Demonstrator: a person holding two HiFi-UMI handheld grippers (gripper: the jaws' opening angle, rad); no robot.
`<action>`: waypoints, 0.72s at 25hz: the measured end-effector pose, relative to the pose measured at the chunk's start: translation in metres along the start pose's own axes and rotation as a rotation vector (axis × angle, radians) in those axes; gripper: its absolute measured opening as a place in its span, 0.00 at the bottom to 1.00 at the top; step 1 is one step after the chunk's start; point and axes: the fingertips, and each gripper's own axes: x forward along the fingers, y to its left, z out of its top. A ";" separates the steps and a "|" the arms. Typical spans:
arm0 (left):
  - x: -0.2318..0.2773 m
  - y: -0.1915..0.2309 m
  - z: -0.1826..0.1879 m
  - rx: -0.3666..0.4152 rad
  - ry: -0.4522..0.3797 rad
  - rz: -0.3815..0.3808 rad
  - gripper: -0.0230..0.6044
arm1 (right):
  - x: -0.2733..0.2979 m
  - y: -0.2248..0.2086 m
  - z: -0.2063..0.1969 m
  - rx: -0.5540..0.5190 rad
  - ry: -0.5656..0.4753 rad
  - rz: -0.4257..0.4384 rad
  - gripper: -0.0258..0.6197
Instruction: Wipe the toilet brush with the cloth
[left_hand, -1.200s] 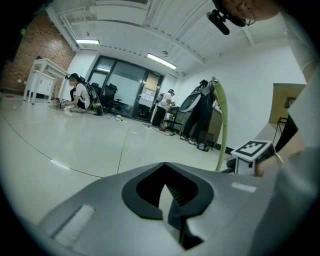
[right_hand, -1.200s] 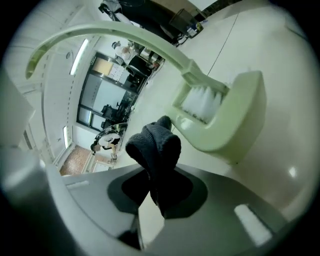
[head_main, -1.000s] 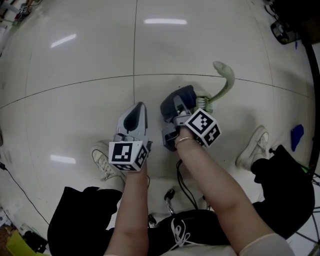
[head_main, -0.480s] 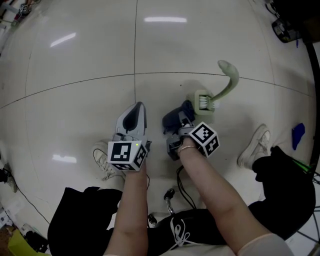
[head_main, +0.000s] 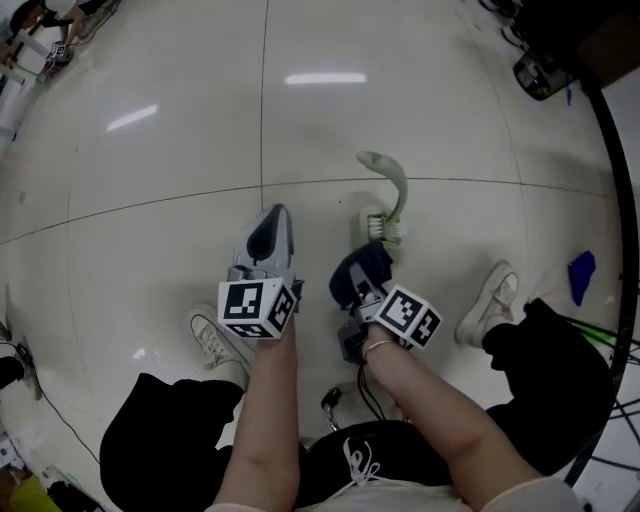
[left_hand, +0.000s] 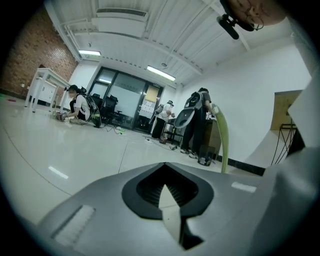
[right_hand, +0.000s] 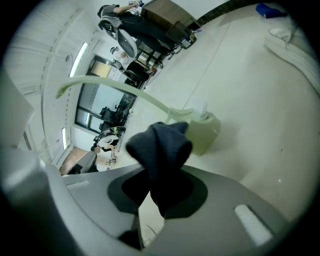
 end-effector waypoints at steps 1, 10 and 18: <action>0.003 -0.008 0.018 -0.003 -0.029 -0.003 0.05 | -0.013 0.009 0.008 -0.021 -0.005 0.007 0.14; 0.002 -0.081 0.183 0.081 -0.237 -0.103 0.05 | -0.095 0.079 0.129 -0.229 -0.158 0.061 0.14; 0.036 -0.128 0.166 0.172 0.042 -0.364 0.05 | -0.132 0.239 0.169 -0.726 -0.174 0.473 0.14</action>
